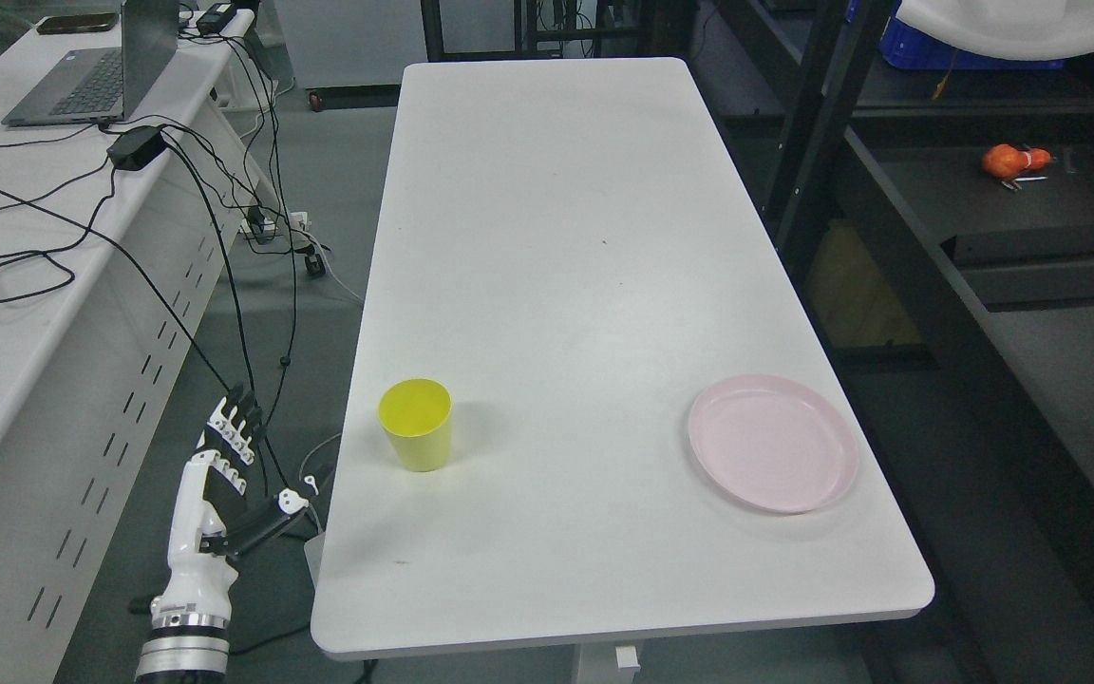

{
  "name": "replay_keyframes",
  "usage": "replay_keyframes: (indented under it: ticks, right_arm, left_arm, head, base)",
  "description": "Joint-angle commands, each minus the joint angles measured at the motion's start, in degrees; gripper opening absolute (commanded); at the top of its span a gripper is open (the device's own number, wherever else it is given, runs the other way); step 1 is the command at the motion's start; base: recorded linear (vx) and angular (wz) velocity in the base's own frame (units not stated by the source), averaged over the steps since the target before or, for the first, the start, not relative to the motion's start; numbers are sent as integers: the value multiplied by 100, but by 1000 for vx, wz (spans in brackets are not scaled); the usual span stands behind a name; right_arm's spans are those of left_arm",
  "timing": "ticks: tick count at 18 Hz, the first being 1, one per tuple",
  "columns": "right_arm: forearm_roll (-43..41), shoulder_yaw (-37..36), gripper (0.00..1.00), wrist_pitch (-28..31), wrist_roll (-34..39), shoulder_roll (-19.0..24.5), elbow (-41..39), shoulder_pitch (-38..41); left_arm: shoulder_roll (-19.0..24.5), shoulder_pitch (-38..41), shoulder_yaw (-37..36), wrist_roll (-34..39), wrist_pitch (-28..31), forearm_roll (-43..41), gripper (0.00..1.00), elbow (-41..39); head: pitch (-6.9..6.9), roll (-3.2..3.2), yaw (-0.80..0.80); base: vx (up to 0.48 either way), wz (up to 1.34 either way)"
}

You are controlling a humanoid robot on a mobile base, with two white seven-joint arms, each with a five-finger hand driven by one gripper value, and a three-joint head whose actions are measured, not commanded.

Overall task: Place yellow IKEA cup on middle right shelf
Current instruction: 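Reach the left hand toward the yellow cup on the table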

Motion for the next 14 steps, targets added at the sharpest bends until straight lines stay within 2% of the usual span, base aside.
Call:
replay_keyframes:
  ticks: [1,4,6,14]
  right_arm:
    - [-141,97,99,4,4,-100,0,79]
    - [-141,97,99,4,4,-100,0,79]
    - [-141,97,99,4,4,-100,0,79]
    - [-141,97,99,4,4,-100,0,79]
  left_arm:
    - [100,41,-113,3,5,0,99,-9]
    - [100,23,-236,3,-4,96,99,9]
    - [100,-38,-359,3,-13,490,99,96]
    - [100,-636,-807,-5,57,1011,98,1002]
  head:
    - [0,0,0]
    - [0,0,0]
    - [0,0,0]
    - [0,0,0]
  base:
    - [0,0]
    - [0,0]
    - [27,0]
    - [16,3]
